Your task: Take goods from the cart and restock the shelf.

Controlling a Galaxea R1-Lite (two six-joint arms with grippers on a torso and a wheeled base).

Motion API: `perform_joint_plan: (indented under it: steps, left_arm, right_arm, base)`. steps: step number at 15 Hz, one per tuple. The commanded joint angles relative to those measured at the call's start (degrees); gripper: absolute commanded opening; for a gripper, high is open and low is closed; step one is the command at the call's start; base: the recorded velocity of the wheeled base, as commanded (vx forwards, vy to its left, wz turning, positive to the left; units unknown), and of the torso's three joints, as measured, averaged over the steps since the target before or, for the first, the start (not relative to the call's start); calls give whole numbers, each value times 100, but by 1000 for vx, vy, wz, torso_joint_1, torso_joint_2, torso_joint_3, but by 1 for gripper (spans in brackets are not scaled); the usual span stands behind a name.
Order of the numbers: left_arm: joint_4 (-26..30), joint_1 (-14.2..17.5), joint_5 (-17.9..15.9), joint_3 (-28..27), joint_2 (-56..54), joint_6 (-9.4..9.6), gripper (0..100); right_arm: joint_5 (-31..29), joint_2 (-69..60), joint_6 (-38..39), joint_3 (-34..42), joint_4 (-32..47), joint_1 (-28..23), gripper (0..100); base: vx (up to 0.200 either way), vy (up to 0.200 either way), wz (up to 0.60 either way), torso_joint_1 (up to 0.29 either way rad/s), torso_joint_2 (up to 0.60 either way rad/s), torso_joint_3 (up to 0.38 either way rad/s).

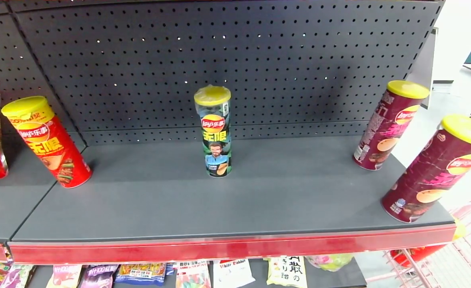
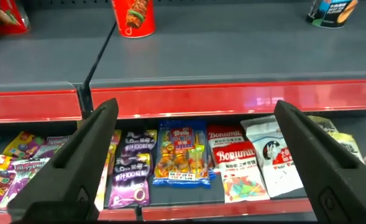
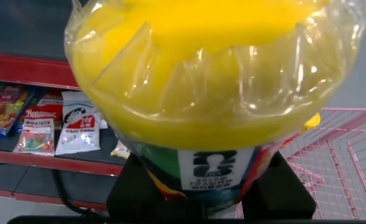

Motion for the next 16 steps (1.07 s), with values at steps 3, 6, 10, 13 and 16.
perform_joint_plan:
  steps: [3,6,10,13,16]
  left_arm:
    - [4,0,-11,1,2,9,100]
    - [4,-26,-363,1,152,26,100]
    - [-49,-123,-1039,-913,653,-53,100]
    - [-356,-439,-1918,-2820,3536,-598,100]
    - [-1657,-782,-3483,-2873,5522,61,100]
  right_arm:
    - [30,3,5,57,6,12,0]
    - [338,20,23,30,-30,3,0]
    - [373,170,32,-40,6,3,0]
    - [390,328,23,-22,-21,3,0]
    - [399,337,102,-49,-73,3,0]
  base:
    - [0,0,0,0,0,0]
    - [0,0,0,0,0,0]
    - [0,0,0,0,0,0]
    - [0,0,0,0,0,0]
    - [0,0,0,0,0,0]
